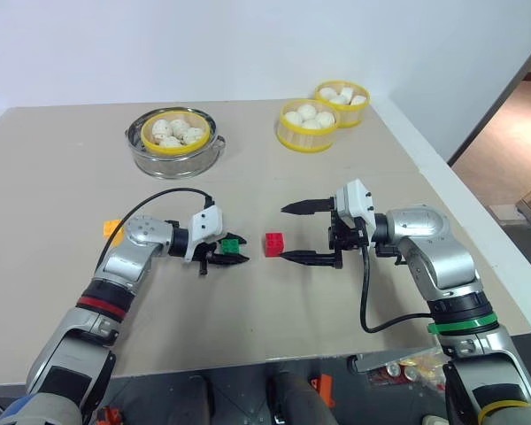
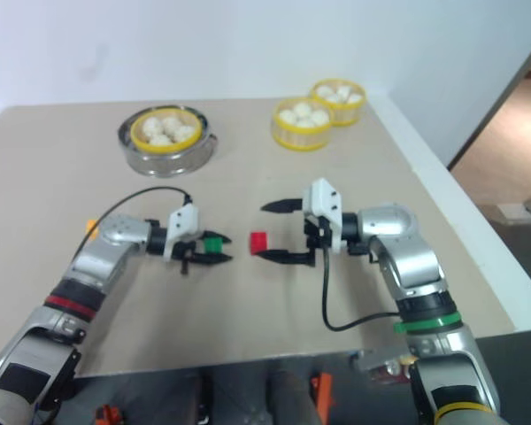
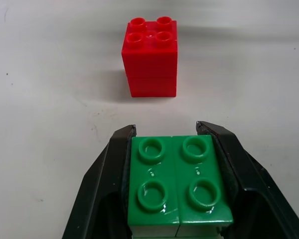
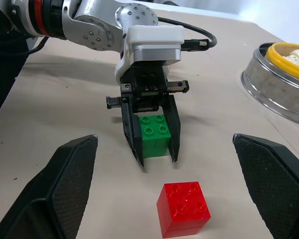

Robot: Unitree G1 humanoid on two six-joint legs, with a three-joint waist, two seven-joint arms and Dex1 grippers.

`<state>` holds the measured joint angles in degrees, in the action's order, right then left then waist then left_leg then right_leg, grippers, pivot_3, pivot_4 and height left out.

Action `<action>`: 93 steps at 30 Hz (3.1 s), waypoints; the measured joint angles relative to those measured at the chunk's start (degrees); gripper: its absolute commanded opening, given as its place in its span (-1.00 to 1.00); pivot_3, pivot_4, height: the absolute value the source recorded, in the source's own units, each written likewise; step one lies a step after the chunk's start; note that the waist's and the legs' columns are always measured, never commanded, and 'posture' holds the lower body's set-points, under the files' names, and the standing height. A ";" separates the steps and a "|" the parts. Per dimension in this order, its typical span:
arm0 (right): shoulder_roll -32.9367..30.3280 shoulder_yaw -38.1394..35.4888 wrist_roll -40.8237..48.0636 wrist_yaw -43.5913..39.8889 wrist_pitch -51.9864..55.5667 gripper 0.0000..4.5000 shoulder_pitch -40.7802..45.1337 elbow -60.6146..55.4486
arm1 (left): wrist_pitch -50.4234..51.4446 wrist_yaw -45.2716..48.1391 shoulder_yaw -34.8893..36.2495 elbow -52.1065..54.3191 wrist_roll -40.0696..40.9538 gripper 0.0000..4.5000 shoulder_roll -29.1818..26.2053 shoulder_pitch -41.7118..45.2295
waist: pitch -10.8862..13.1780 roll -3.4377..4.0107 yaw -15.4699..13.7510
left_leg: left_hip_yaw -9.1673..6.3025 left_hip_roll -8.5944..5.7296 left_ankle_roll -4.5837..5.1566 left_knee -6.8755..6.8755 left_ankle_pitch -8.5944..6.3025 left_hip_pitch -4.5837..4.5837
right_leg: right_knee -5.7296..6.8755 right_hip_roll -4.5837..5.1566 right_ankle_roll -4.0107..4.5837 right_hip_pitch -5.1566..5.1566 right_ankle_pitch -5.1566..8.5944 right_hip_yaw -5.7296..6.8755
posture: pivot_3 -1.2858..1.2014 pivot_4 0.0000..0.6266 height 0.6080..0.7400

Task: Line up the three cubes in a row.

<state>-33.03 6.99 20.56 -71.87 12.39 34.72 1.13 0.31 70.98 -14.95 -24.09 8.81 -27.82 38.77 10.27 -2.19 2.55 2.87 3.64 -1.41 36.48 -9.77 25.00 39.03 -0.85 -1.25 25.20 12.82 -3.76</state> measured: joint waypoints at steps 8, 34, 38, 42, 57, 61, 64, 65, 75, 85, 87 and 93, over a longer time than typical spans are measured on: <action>-0.62 0.00 -0.05 0.20 0.24 1.00 -0.21 -0.41 | -1.51 0.15 0.05 -1.93 -1.09 0.22 0.58 0.96 | 0.00 0.00 -0.02 | 0.01 -0.01 0.00 0.02 0.00 0.00 | 0.00 0.01 -0.02 -0.01 -0.01 -0.01 | 0.03 -0.52 1.00; -1.28 -0.07 1.54 0.34 4.83 1.00 -0.81 -2.09 | 21.36 -4.09 13.82 22.93 11.84 0.99 -8.98 -4.29 | 0.00 0.00 0.04 | 0.00 0.01 0.00 0.01 0.00 0.01 | 0.00 0.03 -0.02 0.00 0.01 0.01 | 0.03 -0.52 1.00; -0.63 -0.57 4.12 1.26 8.38 1.00 -0.67 -2.96 | 23.22 -12.49 19.92 24.89 12.85 0.99 -8.62 -5.79 | 0.00 0.00 0.21 | 0.03 0.04 0.00 0.01 0.00 -0.05 | 0.01 0.03 -0.02 -0.01 0.00 -0.03 | 0.03 -0.52 1.00; 0.48 -2.40 8.44 3.26 13.86 1.00 -0.55 -4.43 | 20.80 -25.15 28.10 25.19 9.72 0.99 -8.48 -12.54 | 0.00 0.00 0.19 | 0.00 0.07 0.00 -0.09 0.00 -0.10 | 0.03 0.01 0.02 -0.01 0.03 0.00 | 0.03 -0.52 1.00; 0.81 -0.65 5.97 1.68 10.00 1.00 -0.33 -3.37 | 26.47 -58.40 36.80 38.93 5.24 0.99 5.01 -25.25 | -0.02 -0.05 -0.11 | 0.04 -0.05 -0.01 0.05 0.01 -0.03 | -0.02 0.13 -0.12 -0.05 -0.08 -0.02 | 0.03 -0.52 1.00; 0.73 -0.61 5.04 1.10 8.84 1.00 -0.32 -2.67 | 27.61 -63.77 36.77 39.27 3.87 0.99 8.52 -26.50 | -0.03 -0.06 -0.11 | 0.04 -0.05 -0.01 0.05 0.01 -0.04 | -0.02 0.13 -0.12 -0.07 -0.09 -0.03 | 0.03 -0.52 1.00; 0.73 -0.60 4.89 0.92 8.63 1.00 -0.32 -2.48 | 28.81 -66.15 36.68 39.22 3.50 0.99 10.49 -27.18 | -0.04 -0.07 -0.10 | 0.04 -0.06 -0.01 0.05 0.01 -0.03 | -0.03 0.13 -0.13 -0.07 -0.09 -0.04 | 0.03 -0.52 1.00; 0.72 -0.60 4.84 0.89 8.59 1.00 -0.32 -2.48 | 28.80 -66.38 36.39 39.21 3.37 0.99 10.54 -27.23 | -0.04 -0.07 -0.10 | 0.03 -0.06 -0.01 0.05 0.01 -0.03 | -0.03 0.13 -0.12 -0.07 -0.09 -0.03 | 0.03 -0.52 1.00; 0.15 -0.60 3.84 0.89 8.22 1.00 -0.59 -2.49 | 29.41 -66.80 34.50 36.49 2.73 0.65 11.51 -27.38 | -0.04 -0.07 -0.09 | 0.04 -0.07 -0.01 0.05 0.01 -0.04 | -0.03 0.13 -0.11 -0.07 -0.08 -0.04 | 0.03 -0.52 1.00; -0.40 -0.60 3.39 0.89 7.67 1.00 -0.66 -2.49 | 31.30 -68.17 34.57 33.41 3.04 -0.41 13.39 -27.52 | -0.05 -0.08 -0.07 | 0.03 -0.08 -0.01 0.05 0.01 -0.06 | -0.02 0.13 -0.11 -0.07 -0.09 -0.03 | 0.03 -0.52 1.00; -0.41 -0.60 3.36 0.89 7.63 1.00 -0.66 -2.49 | 31.29 -68.10 34.59 33.07 3.09 -0.41 13.33 -27.25 | -0.05 -0.09 -0.06 | 0.02 -0.08 -0.01 0.05 0.01 -0.07 | -0.02 0.13 -0.10 -0.08 -0.10 -0.02 | 0.03 -0.52 1.00; -0.57 -0.59 3.29 0.88 7.52 1.00 -0.66 -2.51 | 28.84 -56.37 33.25 31.66 7.36 -0.41 8.56 -27.22 | -0.04 -0.09 -0.01 | 0.03 -0.08 -0.04 0.05 0.03 -0.05 | -0.03 0.13 0.11 -0.04 -0.04 -0.01 | 0.03 -0.52 1.00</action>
<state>-33.60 6.39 23.85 -71.00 19.92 34.06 -1.38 29.15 14.61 18.30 7.57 16.17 -19.26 11.55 10.22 -2.28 2.54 2.89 3.56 -1.45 36.53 -9.74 24.95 39.00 -0.72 -1.13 25.16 12.77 -3.77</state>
